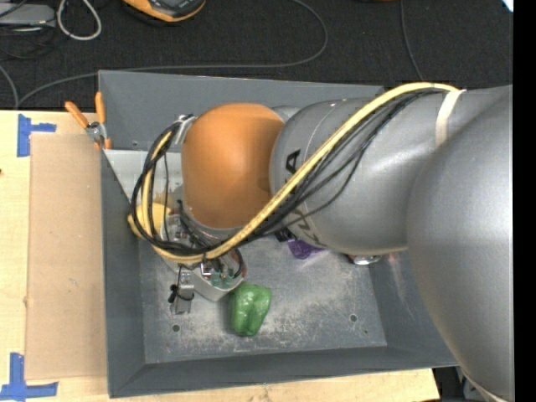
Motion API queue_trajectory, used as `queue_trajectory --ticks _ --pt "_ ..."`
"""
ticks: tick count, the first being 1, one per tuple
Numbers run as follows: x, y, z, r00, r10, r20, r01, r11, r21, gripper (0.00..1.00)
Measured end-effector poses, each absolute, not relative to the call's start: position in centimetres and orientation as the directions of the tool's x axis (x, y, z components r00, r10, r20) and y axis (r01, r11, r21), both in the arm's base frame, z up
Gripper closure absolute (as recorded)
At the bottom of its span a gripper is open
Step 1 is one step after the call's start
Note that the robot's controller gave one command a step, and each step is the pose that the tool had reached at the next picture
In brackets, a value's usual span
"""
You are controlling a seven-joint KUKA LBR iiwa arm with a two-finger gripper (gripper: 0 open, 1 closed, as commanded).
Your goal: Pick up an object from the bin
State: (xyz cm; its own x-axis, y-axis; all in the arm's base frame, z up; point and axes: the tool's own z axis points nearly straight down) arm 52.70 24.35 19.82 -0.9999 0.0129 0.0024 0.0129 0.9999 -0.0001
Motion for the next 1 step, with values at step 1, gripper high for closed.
queue_trajectory --ticks 1 --pt "52.69 24.35 19.81 -1.0 0.013 0.002 0.013 1.0 0.0 0.0"
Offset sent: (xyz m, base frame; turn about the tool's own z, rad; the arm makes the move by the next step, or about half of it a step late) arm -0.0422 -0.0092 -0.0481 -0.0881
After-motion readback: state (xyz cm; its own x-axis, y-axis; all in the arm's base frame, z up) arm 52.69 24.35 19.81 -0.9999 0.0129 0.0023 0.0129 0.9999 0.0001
